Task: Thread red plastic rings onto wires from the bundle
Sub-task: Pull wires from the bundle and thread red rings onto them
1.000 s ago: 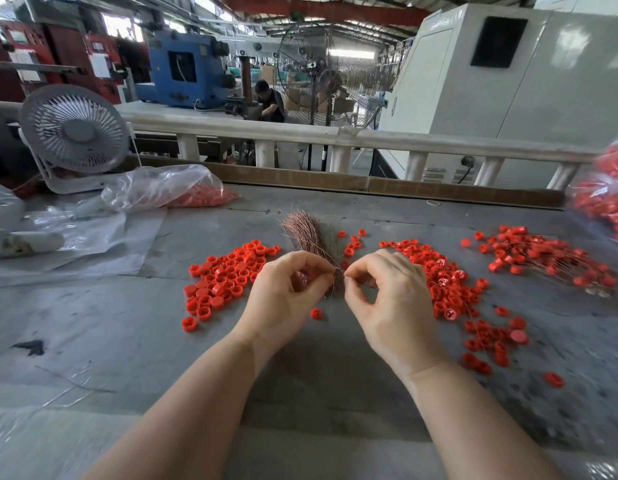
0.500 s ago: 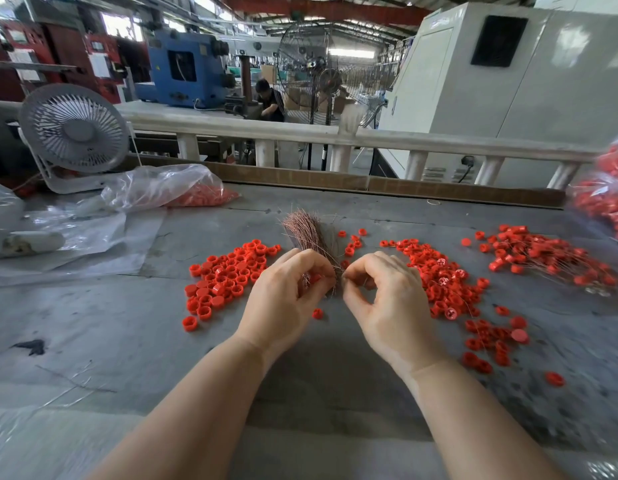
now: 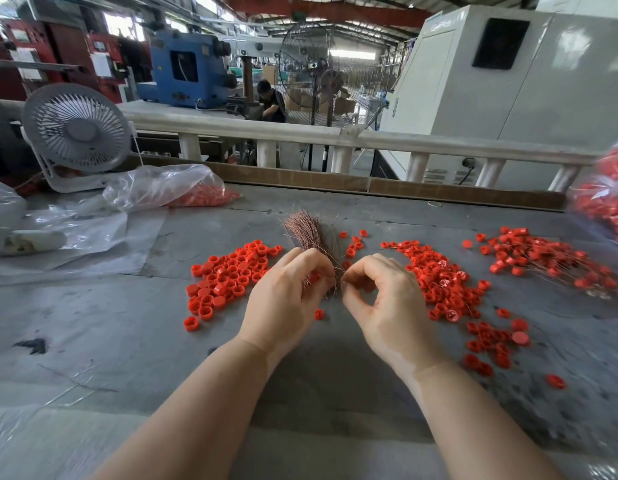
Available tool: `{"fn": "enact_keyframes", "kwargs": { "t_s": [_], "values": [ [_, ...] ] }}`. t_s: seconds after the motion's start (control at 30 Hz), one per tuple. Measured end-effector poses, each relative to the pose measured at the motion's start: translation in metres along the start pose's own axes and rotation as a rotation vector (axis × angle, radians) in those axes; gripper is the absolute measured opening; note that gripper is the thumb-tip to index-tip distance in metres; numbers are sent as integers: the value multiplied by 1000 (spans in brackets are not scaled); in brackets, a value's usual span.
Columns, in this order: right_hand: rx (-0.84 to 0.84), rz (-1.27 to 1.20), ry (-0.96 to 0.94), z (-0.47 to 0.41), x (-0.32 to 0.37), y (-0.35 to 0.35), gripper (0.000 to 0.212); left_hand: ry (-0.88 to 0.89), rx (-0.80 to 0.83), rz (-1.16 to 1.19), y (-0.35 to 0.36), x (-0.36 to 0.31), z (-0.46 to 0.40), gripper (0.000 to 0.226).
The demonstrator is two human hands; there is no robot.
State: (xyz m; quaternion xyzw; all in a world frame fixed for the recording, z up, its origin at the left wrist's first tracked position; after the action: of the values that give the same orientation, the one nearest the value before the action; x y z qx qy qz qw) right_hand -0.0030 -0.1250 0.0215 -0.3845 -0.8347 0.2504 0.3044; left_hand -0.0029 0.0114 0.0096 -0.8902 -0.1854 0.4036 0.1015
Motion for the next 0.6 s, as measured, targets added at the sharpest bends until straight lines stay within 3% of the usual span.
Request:
{"fn": "enact_keyframes", "kwargs": {
  "t_s": [0.3,0.6],
  "values": [
    [-47,-19,5,1,-1,1,4,-11,-2,79,0,5,-2,21],
    [5,-95,66,-1,-5,3,11,-38,1,115,-1,3,-2,16]
  ]
}}
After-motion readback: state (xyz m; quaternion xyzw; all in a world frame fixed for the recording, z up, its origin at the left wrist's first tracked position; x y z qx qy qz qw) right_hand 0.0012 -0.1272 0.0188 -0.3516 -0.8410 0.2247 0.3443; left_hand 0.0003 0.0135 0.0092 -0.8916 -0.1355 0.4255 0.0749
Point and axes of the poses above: each hand's wrist, its own z-axis away from the middle knuckle, its own y-axis out of the palm, x = y × z, the point moved 2 cm from there along -z, towards the middle knuckle, and after that the axes turned 14 degrees about z, right-handed, at the moved point
